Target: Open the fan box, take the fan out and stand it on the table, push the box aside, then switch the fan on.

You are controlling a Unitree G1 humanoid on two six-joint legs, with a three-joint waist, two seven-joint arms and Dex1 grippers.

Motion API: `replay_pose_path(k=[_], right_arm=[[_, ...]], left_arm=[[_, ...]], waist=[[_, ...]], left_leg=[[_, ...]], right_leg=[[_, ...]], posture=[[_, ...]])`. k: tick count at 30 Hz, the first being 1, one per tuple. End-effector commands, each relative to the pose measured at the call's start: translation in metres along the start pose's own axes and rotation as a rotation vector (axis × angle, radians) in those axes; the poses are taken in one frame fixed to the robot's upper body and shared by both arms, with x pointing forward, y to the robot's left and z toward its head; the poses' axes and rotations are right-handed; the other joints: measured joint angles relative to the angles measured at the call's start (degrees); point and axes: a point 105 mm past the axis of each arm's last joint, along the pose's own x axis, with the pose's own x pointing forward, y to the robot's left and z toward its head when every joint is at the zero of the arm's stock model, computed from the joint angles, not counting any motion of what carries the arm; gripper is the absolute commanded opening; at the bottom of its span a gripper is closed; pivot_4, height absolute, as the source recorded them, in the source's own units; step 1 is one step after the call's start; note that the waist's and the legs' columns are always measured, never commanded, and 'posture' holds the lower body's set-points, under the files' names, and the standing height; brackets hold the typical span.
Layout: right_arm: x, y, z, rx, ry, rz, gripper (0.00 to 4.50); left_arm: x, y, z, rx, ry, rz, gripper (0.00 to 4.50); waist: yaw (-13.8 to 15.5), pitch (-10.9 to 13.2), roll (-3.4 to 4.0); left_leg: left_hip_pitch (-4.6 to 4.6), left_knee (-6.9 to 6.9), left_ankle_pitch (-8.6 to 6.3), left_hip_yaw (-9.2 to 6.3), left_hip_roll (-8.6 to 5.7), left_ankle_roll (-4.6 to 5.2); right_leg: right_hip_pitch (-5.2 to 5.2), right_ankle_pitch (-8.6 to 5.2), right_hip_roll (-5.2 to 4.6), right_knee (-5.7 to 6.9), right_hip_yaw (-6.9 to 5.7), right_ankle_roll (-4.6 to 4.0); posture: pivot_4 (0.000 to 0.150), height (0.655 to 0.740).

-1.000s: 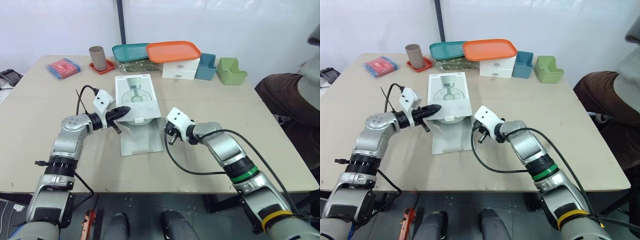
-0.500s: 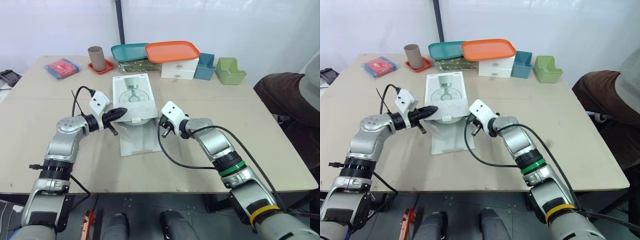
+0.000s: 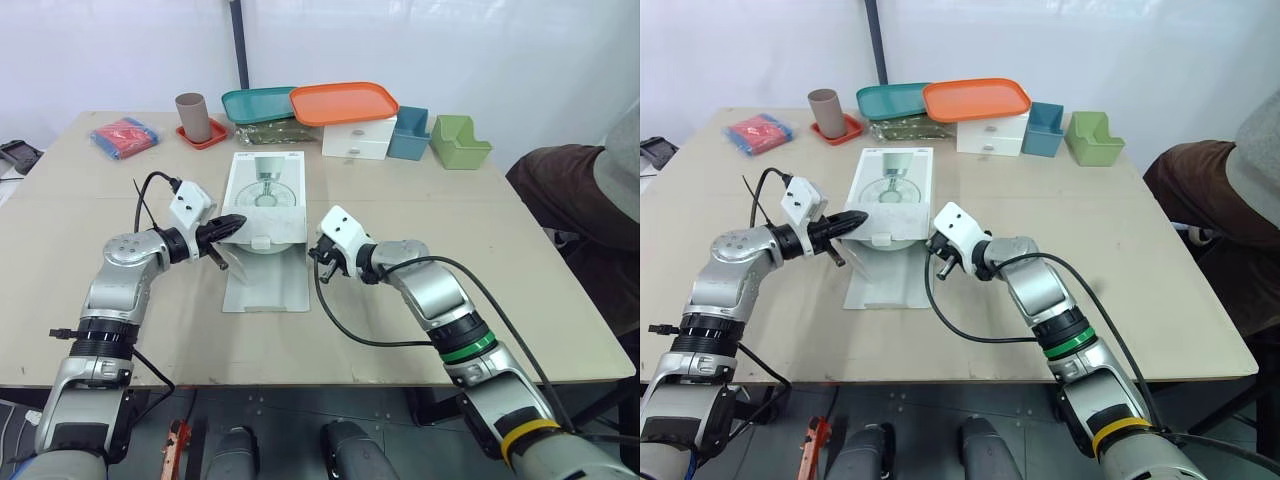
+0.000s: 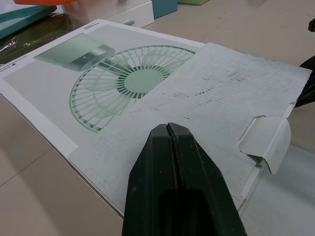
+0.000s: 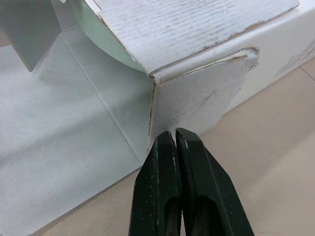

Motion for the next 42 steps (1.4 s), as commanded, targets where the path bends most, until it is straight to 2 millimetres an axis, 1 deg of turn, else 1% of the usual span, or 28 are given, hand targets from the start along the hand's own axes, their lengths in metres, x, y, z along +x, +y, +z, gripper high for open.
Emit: replay_pose_path(k=[1, 9, 13, 17, 21, 22, 24, 30, 32, 35, 38, 42], right_arm=[[-0.003, 0.01, 0.023, -0.022, -0.083, 0.042, 0.1], [-0.003, 0.017, 0.02, -0.027, -0.076, 0.058, 0.1], [-0.005, 0.014, 0.016, -0.027, -0.067, 0.054, 0.1], [-0.017, 0.01, 0.011, -0.038, -0.057, 0.063, 0.1], [-0.039, 0.041, 0.022, -0.04, -0.162, 0.255, 0.1], [-0.044, 0.046, 0.025, -0.047, -0.184, 0.283, 0.1], [-0.05, 0.048, 0.032, -0.045, -0.219, 0.304, 0.1], [-0.048, 0.03, 0.052, 0.026, -0.288, 0.243, 0.1], [-0.045, 0.025, 0.056, 0.046, -0.298, 0.221, 0.1], [-0.038, 0.015, 0.068, 0.096, -0.337, 0.161, 0.1], [-0.024, 0.006, 0.068, 0.094, -0.298, 0.091, 0.1], [-0.015, 0.001, 0.067, 0.1, -0.277, 0.061, 0.1]], left_arm=[[0.0, 0.0, -0.009, -0.003, 0.044, -0.003, 0.0], [0.0, -0.003, -0.01, 0.001, 0.048, -0.015, 0.0], [-0.001, -0.003, -0.013, 0.004, 0.058, -0.018, 0.0], [-0.002, -0.003, -0.017, 0.002, 0.063, -0.017, 0.0], [-0.002, -0.005, -0.018, -0.001, 0.063, -0.018, 0.0], [-0.002, -0.005, -0.019, -0.002, 0.063, -0.017, 0.0], [-0.002, -0.005, -0.02, -0.002, 0.063, -0.016, 0.0], [-0.002, -0.005, -0.019, -0.003, 0.059, -0.012, 0.0], [-0.002, -0.005, -0.019, -0.004, 0.059, -0.01, 0.0], [-0.003, -0.004, -0.019, -0.005, 0.059, -0.006, 0.0], [-0.005, -0.003, -0.019, -0.002, 0.059, -0.001, 0.0], [-0.007, -0.002, -0.017, 0.002, 0.055, 0.004, 0.0]], waist=[[0.0, 0.0, 0.0], [0.01, 0.0, 0.0], [0.01, 0.0, 0.0], [0.04, 0.0, 0.0], [0.13, 0.0, 0.0], [0.12, 0.0, 0.0], [0.02, 0.0, 0.0], [0.02, 0.0, 0.0], [0.05, 0.0, 0.0], [0.06, 0.0, 0.0], [0.11, 0.0, 0.01], [0.18, -0.01, 0.0]], left_leg=[[0.0, 0.0, 0.0, 0.0, 0.0, 0.0], [0.0, 0.0, 0.0, 0.0, 0.0, 0.0], [0.0, 0.0, 0.0, 0.0, 0.0, 0.0], [-0.01, 0.0, 0.0, 0.0, 0.0, 0.0], [0.0, -0.01, -0.01, -0.01, -0.01, -0.01], [-0.01, -0.03, -0.01, -0.01, -0.01, -0.01], [0.0, -0.03, -0.01, -0.01, -0.01, -0.01], [0.09, 0.03, 0.01, 0.0, -0.01, 0.0], [0.1, 0.03, 0.02, 0.0, -0.01, 0.0], [0.08, 0.03, 0.02, 0.0, -0.01, 0.0], [0.08, 0.01, 0.02, 0.0, 0.0, 0.0], [0.06, 0.01, 0.02, 0.0, -0.01, 0.0]], right_leg=[[0.0, 0.0, 0.0, 0.0, 0.0, 0.0], [0.0, 0.0, 0.0, 0.0, 0.0, 0.0], [0.0, 0.0, 0.0, 0.0, 0.0, 0.0], [0.01, -0.01, 0.0, 0.0, 0.0, 0.0], [0.05, -0.1, -0.01, -0.01, 0.0, 0.03], [0.03, -0.11, -0.01, 0.0, 0.0, 0.03], [0.03, -0.1, -0.01, 0.0, 0.0, 0.03], [0.05, 0.0, -0.01, -0.01, 0.0, -0.17], [0.05, 0.01, -0.01, -0.01, 0.0, -0.18], [0.05, 0.05, -0.01, 0.0, 0.0, -0.08], [0.04, 0.04, -0.01, 0.0, -0.01, -0.04], [0.04, 0.05, -0.02, -0.01, -0.01, -0.03]], posture=[[0.15, 0.74], [0.15, 0.74], [0.15, 0.74], [0.15, 0.74], [0.15, 0.74], [0.15, 0.74], [0.15, 0.74], [0.15, 0.74], [0.15, 0.74], [0.15, 0.74], [0.15, 0.74], [0.15, 0.74]])
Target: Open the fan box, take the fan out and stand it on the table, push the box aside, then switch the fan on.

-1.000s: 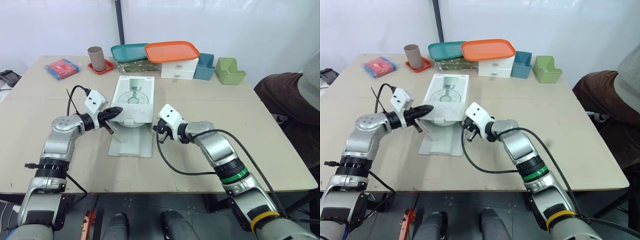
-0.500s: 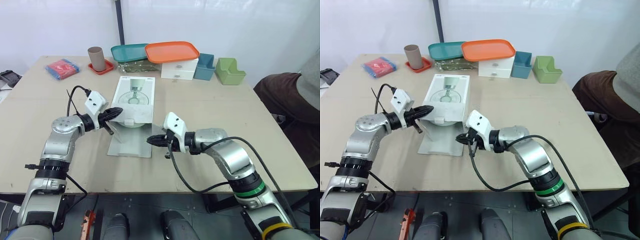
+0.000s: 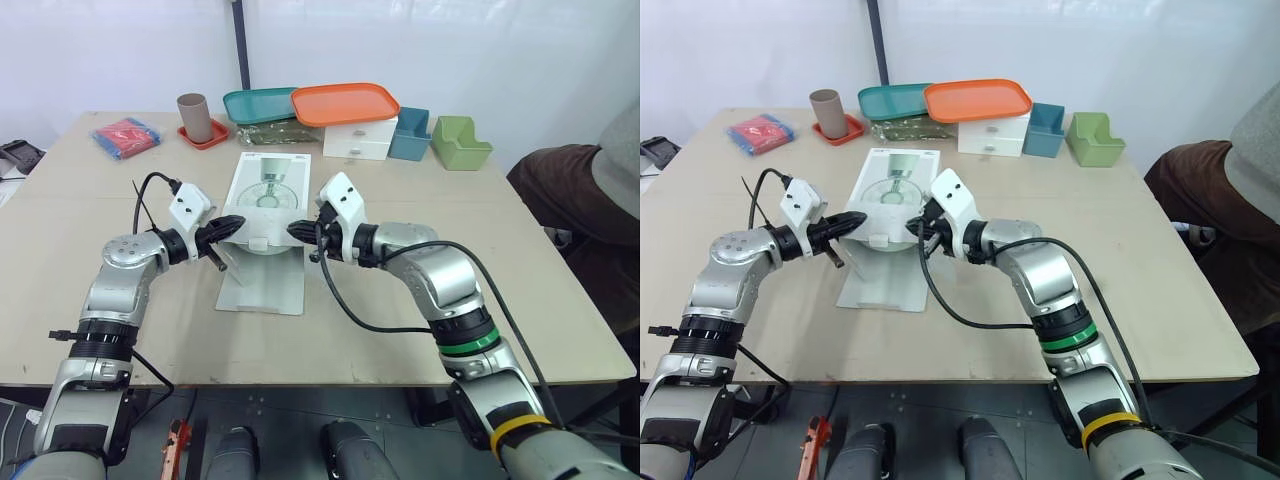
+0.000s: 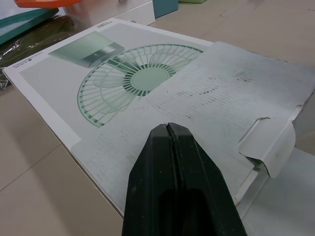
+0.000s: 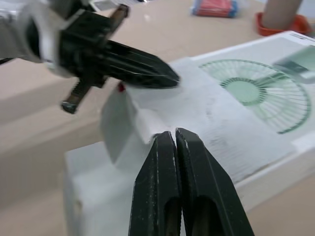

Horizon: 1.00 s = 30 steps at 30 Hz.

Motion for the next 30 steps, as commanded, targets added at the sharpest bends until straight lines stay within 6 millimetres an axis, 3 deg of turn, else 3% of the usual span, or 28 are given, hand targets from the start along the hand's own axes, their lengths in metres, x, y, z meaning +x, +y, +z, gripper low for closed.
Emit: replay_pose_path(k=[1, 5, 15, 21, 30], right_arm=[[0.004, -0.006, 0.011, -0.014, -0.032, -0.039, 0.1], [0.007, -0.015, 0.009, -0.007, -0.016, -0.077, 0.1], [0.008, -0.021, -0.012, -0.021, 0.073, -0.109, 0.1], [0.009, -0.02, -0.017, -0.019, 0.081, -0.119, 0.1], [0.012, -0.014, -0.018, -0.014, 0.072, -0.103, 0.1]], left_arm=[[-0.005, -0.002, -0.014, -0.024, 0.053, 0.0, 0.0], [-0.007, 0.0, -0.009, -0.017, 0.042, 0.008, 0.0], [-0.019, -0.001, 0.024, -0.014, -0.048, -0.042, 0.0], [-0.043, -0.033, 0.015, 0.021, 0.054, -0.273, 0.0], [-0.04, -0.033, 0.009, 0.091, 0.139, -0.294, 0.0]], waist=[[-0.02, 0.0, 0.0], [-0.04, 0.0, 0.01], [-0.11, 0.01, 0.01], [-0.38, 0.01, 0.01], [-0.29, 0.01, 0.01]], left_leg=[[0.0, -0.01, 0.0, 0.0, 0.0, 0.0], [-0.02, -0.02, 0.0, 0.0, 0.0, 0.0], [-0.09, -0.05, 0.0, 0.0, 0.01, 0.0], [-0.1, -0.08, -0.01, 0.01, 0.04, -0.01], [-0.1, -0.05, 0.0, 0.01, 0.04, -0.01]], right_leg=[[0.0, -0.01, 0.0, 0.0, 0.0, 0.0], [-0.02, -0.02, 0.0, 0.0, 0.0, 0.0], [-0.09, -0.05, 0.01, 0.0, 0.0, -0.01], [-0.12, -0.09, 0.0, 0.0, -0.03, -0.07], [-0.09, -0.19, -0.01, -0.01, -0.04, -0.26]], posture=[[0.15, 0.74], [0.15, 0.74], [0.15, 0.74], [0.15, 0.74], [0.15, 0.74]])
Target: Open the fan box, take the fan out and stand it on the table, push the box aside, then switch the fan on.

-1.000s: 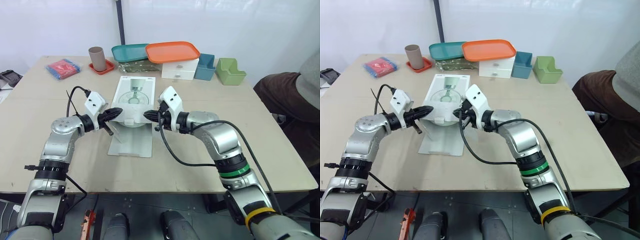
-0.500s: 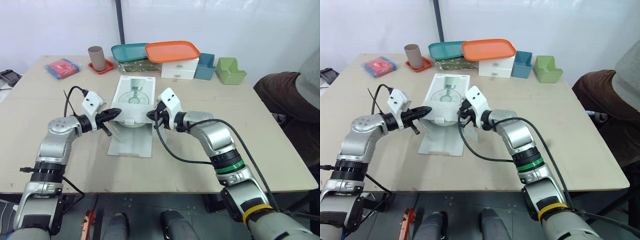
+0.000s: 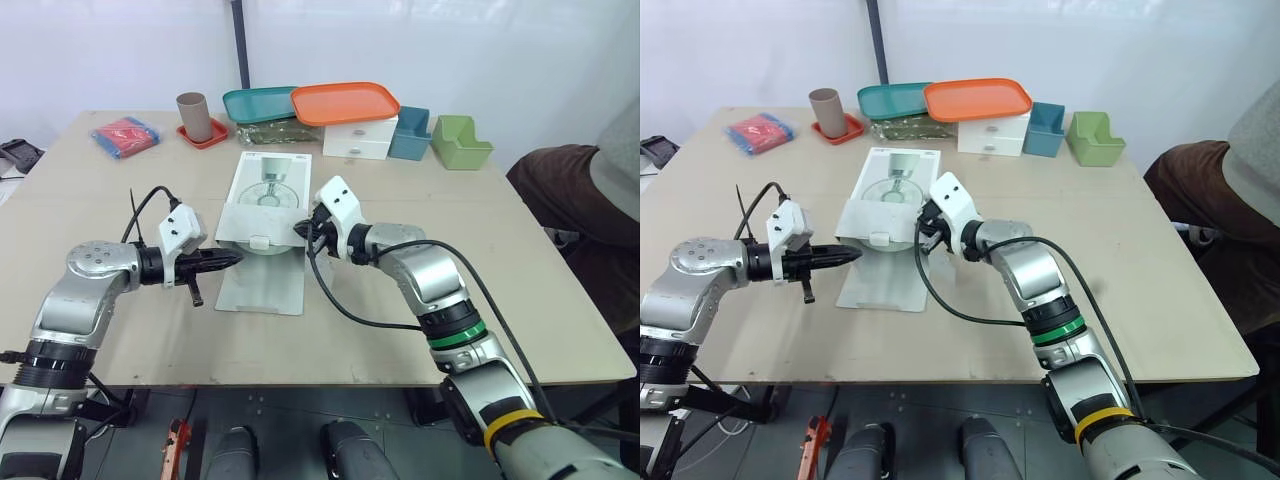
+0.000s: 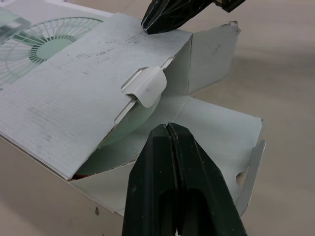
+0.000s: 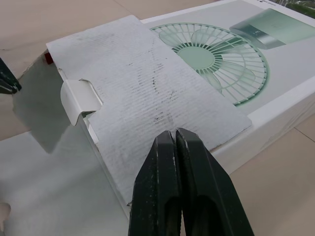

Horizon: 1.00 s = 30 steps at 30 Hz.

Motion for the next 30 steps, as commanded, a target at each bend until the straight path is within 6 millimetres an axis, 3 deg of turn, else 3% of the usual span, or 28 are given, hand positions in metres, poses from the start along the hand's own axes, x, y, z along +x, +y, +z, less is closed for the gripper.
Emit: replay_pose_path(k=[1, 7, 17, 21, 30], right_arm=[[0.001, 0.005, -0.002, -0.002, 0.001, 0.009, 0.1], [0.002, 0.006, -0.003, -0.006, -0.002, 0.012, 0.1], [0.003, 0.007, -0.001, -0.002, -0.012, 0.015, 0.1], [0.004, 0.008, -0.001, -0.003, -0.016, 0.018, 0.1], [0.004, 0.008, 0.0, -0.005, -0.021, 0.018, 0.1]], left_arm=[[-0.002, 0.005, 0.001, 0.076, 0.057, 0.006, 0.0], [-0.01, 0.024, -0.024, 0.161, 0.224, 0.079, 0.0], [-0.018, 0.017, -0.024, 0.177, 0.259, 0.026, 0.0], [-0.017, 0.015, -0.008, 0.15, 0.193, 0.008, 0.0], [-0.029, 0.025, -0.029, 0.185, 0.363, 0.027, 0.0]], waist=[[0.0, 0.0, 0.0], [-0.25, -0.01, 0.01], [-0.5, -0.02, 0.03], [-0.54, -0.02, 0.03], [-0.88, -0.02, 0.04]], left_leg=[[0.0, 0.0, 0.0, 0.0, 0.01, 0.0], [0.09, -0.04, 0.0, -0.01, 0.03, 0.0], [0.16, -0.01, 0.02, 0.0, 0.04, 0.04], [0.16, -0.01, 0.02, 0.0, 0.04, 0.04], [0.15, -0.02, 0.02, 0.0, 0.04, 0.04]], right_leg=[[0.0, 0.0, 0.0, 0.0, 0.0, 0.0], [0.01, 0.02, 0.03, 0.03, -0.02, 0.0], [0.03, 0.06, 0.03, 0.05, 0.0, -0.11], [0.02, 0.06, 0.03, 0.06, 0.0, -0.11], [0.01, 0.03, 0.03, 0.05, -0.01, -0.13]], posture=[[0.15, 0.74], [0.15, 0.74], [0.15, 0.74], [0.15, 0.74], [0.15, 0.74]])
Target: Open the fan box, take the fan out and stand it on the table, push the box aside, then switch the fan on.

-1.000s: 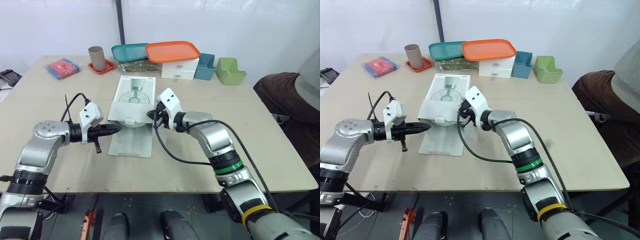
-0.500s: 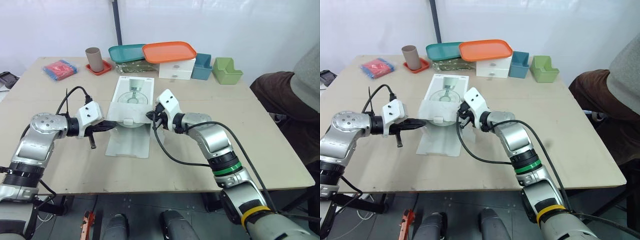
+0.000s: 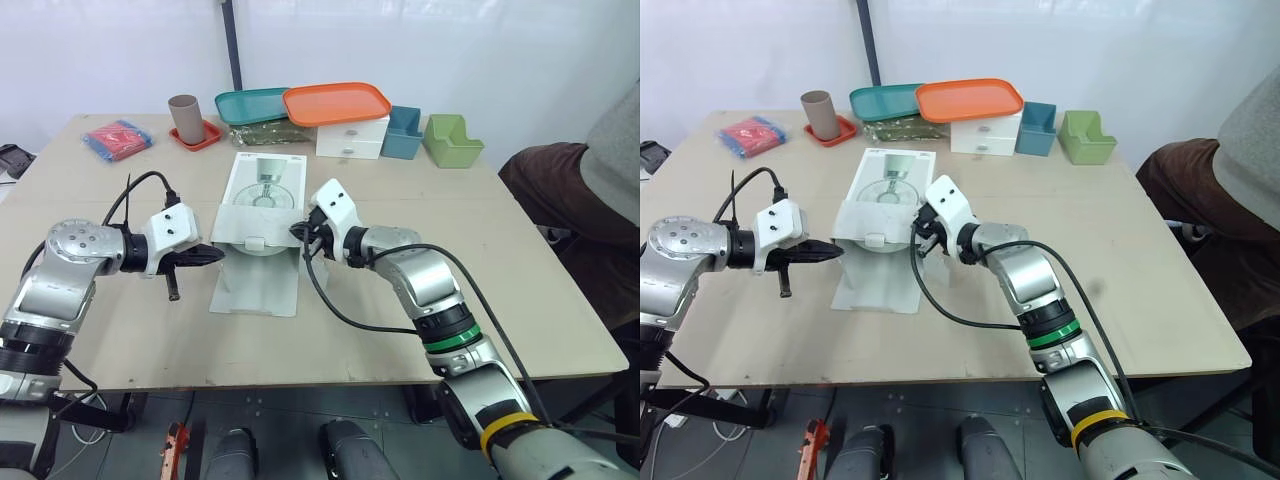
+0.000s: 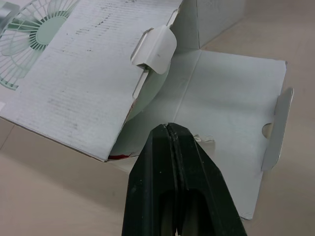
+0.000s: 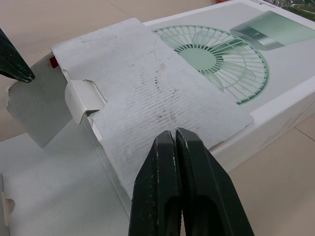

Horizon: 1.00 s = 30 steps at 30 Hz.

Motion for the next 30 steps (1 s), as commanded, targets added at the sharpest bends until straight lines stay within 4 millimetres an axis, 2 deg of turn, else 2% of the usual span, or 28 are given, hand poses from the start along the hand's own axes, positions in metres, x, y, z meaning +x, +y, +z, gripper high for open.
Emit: replay_pose_path(k=[1, 9, 15, 17, 21, 25, 30], right_arm=[[0.001, 0.002, 0.001, -0.003, -0.004, 0.008, 0.1], [0.0, 0.002, 0.002, -0.011, -0.006, 0.008, 0.1], [0.0, 0.003, 0.003, -0.01, -0.01, 0.012, 0.1], [-0.001, 0.004, 0.003, -0.012, -0.009, 0.014, 0.1], [-0.001, 0.005, 0.002, -0.014, -0.004, 0.019, 0.1], [-0.002, 0.005, 0.001, -0.015, 0.0, 0.02, 0.1], [-0.002, 0.006, 0.002, -0.017, 0.002, 0.023, 0.1]], left_arm=[[-0.003, 0.002, -0.029, -0.022, 0.14, 0.008, 0.0], [-0.006, 0.011, -0.039, 0.009, 0.218, 0.029, 0.0], [-0.004, 0.027, -0.044, 0.006, 0.246, 0.111, 0.0], [-0.001, 0.039, -0.044, 0.005, 0.239, 0.195, 0.0], [0.009, 0.046, -0.039, -0.024, 0.181, 0.253, 0.0], [0.023, 0.045, -0.026, -0.141, 0.047, 0.28, 0.0], [0.028, 0.048, -0.018, -0.204, -0.012, 0.305, 0.0]], waist=[[-0.06, 0.0, 0.0], [-0.09, 0.01, 0.03], [-0.11, 0.01, 0.03], [-0.07, 0.01, 0.03], [0.03, 0.0, 0.02], [0.09, 0.0, 0.03], [0.08, 0.0, 0.02]], left_leg=[[0.01, 0.0, 0.0, 0.0, 0.0, 0.0], [-0.21, 0.0, 0.02, 0.0, -0.01, 0.03], [-0.23, -0.02, 0.01, -0.01, -0.02, 0.01], [-0.23, -0.02, 0.01, 0.0, -0.02, 0.02], [-0.26, 0.0, 0.01, -0.01, -0.03, 0.02], [-0.26, -0.01, 0.01, -0.02, -0.03, 0.02], [-0.26, 0.0, 0.01, -0.03, -0.04, 0.02]], right_leg=[[0.0, 0.01, 0.0, 0.01, 0.0, 0.0], [-0.13, -0.05, -0.01, 0.02, 0.0, 0.07], [-0.15, -0.03, 0.0, 0.03, 0.0, 0.22], [-0.15, -0.02, -0.01, 0.04, -0.01, 0.22], [-0.13, 0.04, -0.02, 0.04, -0.01, 0.34], [-0.14, 0.02, -0.01, 0.05, -0.01, 0.34], [-0.13, 0.03, 0.0, 0.08, -0.01, 0.34]], posture=[[0.15, 0.74], [0.15, 0.74], [0.15, 0.74], [0.15, 0.74], [0.15, 0.74], [0.15, 0.74], [0.15, 0.74]])
